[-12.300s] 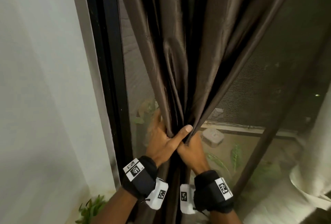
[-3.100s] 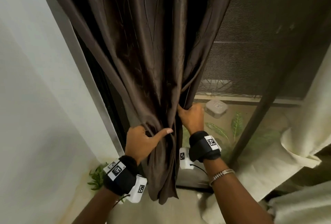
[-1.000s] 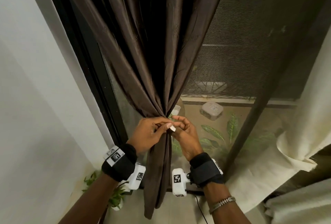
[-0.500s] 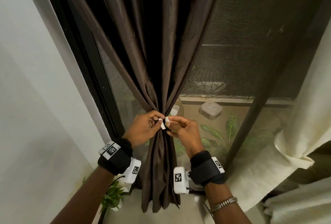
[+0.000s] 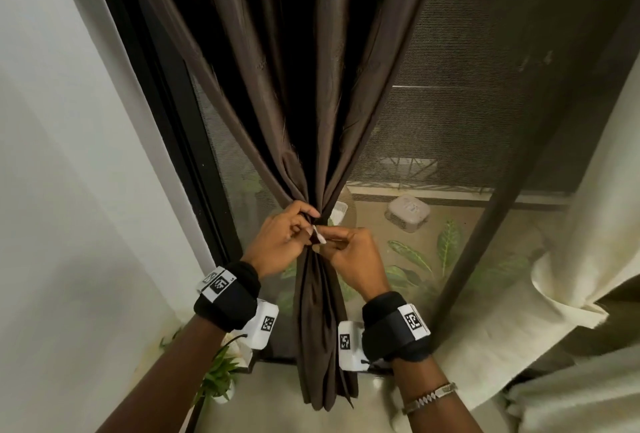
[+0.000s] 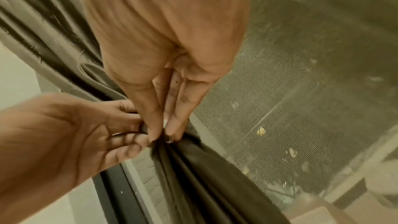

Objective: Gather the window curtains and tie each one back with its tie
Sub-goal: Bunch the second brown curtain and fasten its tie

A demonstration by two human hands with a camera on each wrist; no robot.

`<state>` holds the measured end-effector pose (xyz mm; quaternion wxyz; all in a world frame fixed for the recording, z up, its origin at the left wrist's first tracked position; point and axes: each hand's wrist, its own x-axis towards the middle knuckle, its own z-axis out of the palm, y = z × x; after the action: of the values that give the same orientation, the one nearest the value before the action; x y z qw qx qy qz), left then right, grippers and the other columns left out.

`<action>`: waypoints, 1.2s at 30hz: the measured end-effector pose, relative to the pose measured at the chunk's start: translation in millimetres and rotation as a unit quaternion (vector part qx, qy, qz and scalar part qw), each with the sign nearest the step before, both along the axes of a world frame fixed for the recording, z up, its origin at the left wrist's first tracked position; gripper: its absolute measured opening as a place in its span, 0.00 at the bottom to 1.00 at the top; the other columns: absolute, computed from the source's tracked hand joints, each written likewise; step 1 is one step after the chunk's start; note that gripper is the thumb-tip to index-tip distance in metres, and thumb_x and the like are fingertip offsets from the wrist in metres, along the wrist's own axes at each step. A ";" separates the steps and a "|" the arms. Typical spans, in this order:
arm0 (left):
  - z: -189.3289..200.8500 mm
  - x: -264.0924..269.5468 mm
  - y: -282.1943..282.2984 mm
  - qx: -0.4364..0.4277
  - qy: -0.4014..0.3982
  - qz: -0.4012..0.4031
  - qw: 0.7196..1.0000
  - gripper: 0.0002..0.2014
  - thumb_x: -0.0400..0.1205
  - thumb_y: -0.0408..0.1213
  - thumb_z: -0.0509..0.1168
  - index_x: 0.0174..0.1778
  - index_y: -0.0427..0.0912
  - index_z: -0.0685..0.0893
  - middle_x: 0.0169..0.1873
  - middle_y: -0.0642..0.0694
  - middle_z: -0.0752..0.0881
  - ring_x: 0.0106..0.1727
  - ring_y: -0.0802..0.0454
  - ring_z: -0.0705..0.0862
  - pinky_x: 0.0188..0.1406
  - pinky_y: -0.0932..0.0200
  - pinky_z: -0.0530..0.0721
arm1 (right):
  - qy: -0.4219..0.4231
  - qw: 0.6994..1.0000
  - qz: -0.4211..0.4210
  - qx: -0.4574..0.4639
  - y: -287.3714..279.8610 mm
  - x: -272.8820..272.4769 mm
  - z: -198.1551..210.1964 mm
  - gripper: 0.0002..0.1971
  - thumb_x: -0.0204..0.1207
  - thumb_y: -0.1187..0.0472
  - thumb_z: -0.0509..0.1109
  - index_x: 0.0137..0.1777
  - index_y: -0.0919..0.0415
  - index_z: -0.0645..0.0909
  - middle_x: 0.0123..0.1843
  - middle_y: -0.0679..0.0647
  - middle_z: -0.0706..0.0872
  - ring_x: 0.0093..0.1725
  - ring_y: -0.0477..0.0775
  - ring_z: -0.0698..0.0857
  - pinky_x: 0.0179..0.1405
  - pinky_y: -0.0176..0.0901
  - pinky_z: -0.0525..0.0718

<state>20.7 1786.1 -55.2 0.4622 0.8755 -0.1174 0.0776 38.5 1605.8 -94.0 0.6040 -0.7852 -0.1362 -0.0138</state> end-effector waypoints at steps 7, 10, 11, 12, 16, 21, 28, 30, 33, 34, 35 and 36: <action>7.3 -8.9 -0.4 -0.015 -0.003 0.029 0.999 0.11 0.88 0.29 0.70 0.59 0.52 0.85 0.45 0.53 0.95 0.48 0.55 0.95 0.60 0.40 0.93 | -0.018 0.999 0.004 0.046 -7.8 6.9 2.1 0.12 0.76 0.73 0.82 0.57 0.63 0.96 0.52 0.52 0.98 0.53 0.47 0.97 0.64 0.49 0.93; 33.0 -4.6 11.3 -0.031 -0.089 0.122 0.988 0.04 0.85 0.45 0.75 0.48 0.54 0.86 0.38 0.52 0.93 0.39 0.54 0.93 0.46 0.42 0.94 | -0.024 0.999 0.028 0.038 -6.7 19.3 24.0 0.09 0.76 0.70 0.83 0.55 0.63 0.96 0.50 0.54 0.98 0.49 0.48 0.96 0.60 0.47 0.92; 40.2 -5.1 15.0 -0.047 -0.112 0.157 0.980 0.11 0.82 0.54 0.75 0.44 0.53 0.85 0.33 0.52 0.91 0.34 0.54 0.90 0.40 0.45 0.92 | -0.007 0.998 0.048 0.030 -11.4 19.7 32.2 0.07 0.77 0.66 0.84 0.54 0.63 0.96 0.49 0.55 0.98 0.48 0.47 0.95 0.57 0.46 0.91; 61.6 0.5 22.8 -0.065 -0.163 0.190 0.966 0.17 0.80 0.60 0.75 0.41 0.51 0.83 0.28 0.51 0.89 0.29 0.52 0.87 0.34 0.47 0.89 | -0.015 0.998 0.057 0.019 -14.1 30.4 57.0 0.07 0.77 0.60 0.85 0.52 0.61 0.97 0.47 0.54 0.98 0.46 0.46 0.95 0.56 0.44 0.90; 97.8 -3.3 29.8 -0.162 -0.253 0.233 0.925 0.25 0.80 0.68 0.73 0.54 0.50 0.77 0.40 0.46 0.87 0.36 0.42 0.89 0.38 0.40 0.92 | -0.033 0.999 -0.028 0.015 -36.7 36.3 125.3 0.28 0.64 0.34 0.87 0.43 0.61 0.93 0.40 0.57 0.95 0.38 0.47 0.90 0.50 0.43 0.88; 108.2 -19.9 31.3 -0.246 -0.279 0.232 0.899 0.24 0.85 0.62 0.67 0.68 0.50 0.74 0.38 0.54 0.84 0.35 0.48 0.83 0.32 0.55 0.86 | -0.134 0.974 -0.071 0.169 -52.3 12.3 185.0 0.27 0.72 0.38 0.81 0.68 0.49 0.84 0.36 0.55 0.87 0.36 0.46 0.86 0.40 0.40 0.86; 215.8 3.6 70.6 -0.234 -0.376 0.264 0.857 0.18 0.90 0.41 0.71 0.42 0.33 0.75 0.31 0.27 0.78 0.29 0.51 0.73 0.30 0.50 0.79 | -0.275 0.937 -0.092 0.194 -52.1 39.8 291.5 0.21 0.79 0.38 0.79 0.53 0.57 0.91 0.45 0.66 0.93 0.44 0.67 0.92 0.46 0.63 0.92; 220.3 10.6 85.6 -0.238 -0.370 0.294 0.849 0.21 0.88 0.43 0.72 0.40 0.31 0.74 0.31 0.22 0.77 0.30 0.42 0.72 0.33 0.35 0.85 | -0.284 0.930 -0.131 0.192 -60.0 52.4 290.9 0.18 0.83 0.44 0.77 0.43 0.59 0.90 0.39 0.52 0.92 0.40 0.53 0.90 0.44 0.51 0.89; 207.3 11.7 94.9 -0.259 -0.324 0.300 0.859 0.19 0.86 0.48 0.73 0.49 0.33 0.80 0.35 0.27 0.81 0.32 0.40 0.77 0.39 0.26 0.88 | -0.268 0.929 -0.180 0.179 -69.1 57.2 281.9 0.31 0.82 0.36 0.74 0.41 0.69 0.82 0.35 0.53 0.79 0.38 0.49 0.77 0.41 0.49 0.79; 199.1 9.8 90.9 -0.252 -0.320 0.299 0.863 0.18 0.85 0.48 0.75 0.51 0.36 0.81 0.36 0.30 0.83 0.33 0.39 0.79 0.40 0.27 0.89 | -0.262 0.937 -0.163 0.166 -68.5 54.8 276.3 0.33 0.81 0.36 0.75 0.41 0.71 0.80 0.35 0.55 0.79 0.37 0.49 0.77 0.40 0.47 0.79; 189.3 7.9 85.6 -0.242 -0.319 0.294 0.868 0.16 0.84 0.48 0.76 0.53 0.39 0.81 0.38 0.34 0.84 0.33 0.39 0.80 0.40 0.28 0.89 | -0.253 0.946 -0.140 0.149 -65.2 49.6 269.1 0.32 0.82 0.38 0.76 0.40 0.73 0.78 0.34 0.57 0.79 0.35 0.49 0.78 0.38 0.43 0.79; 177.9 4.7 78.1 -0.237 -0.314 0.281 0.875 0.14 0.84 0.47 0.77 0.53 0.44 0.81 0.39 0.38 0.84 0.34 0.39 0.80 0.39 0.29 0.90 | -0.240 0.954 -0.128 0.126 -61.2 44.3 259.4 0.31 0.83 0.42 0.77 0.38 0.73 0.76 0.32 0.59 0.78 0.33 0.49 0.78 0.35 0.39 0.79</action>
<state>25.4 1864.2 122.6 0.5535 0.6656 0.0168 0.5004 82.8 1544.7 165.3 0.6405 -0.6874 -0.1725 -0.2958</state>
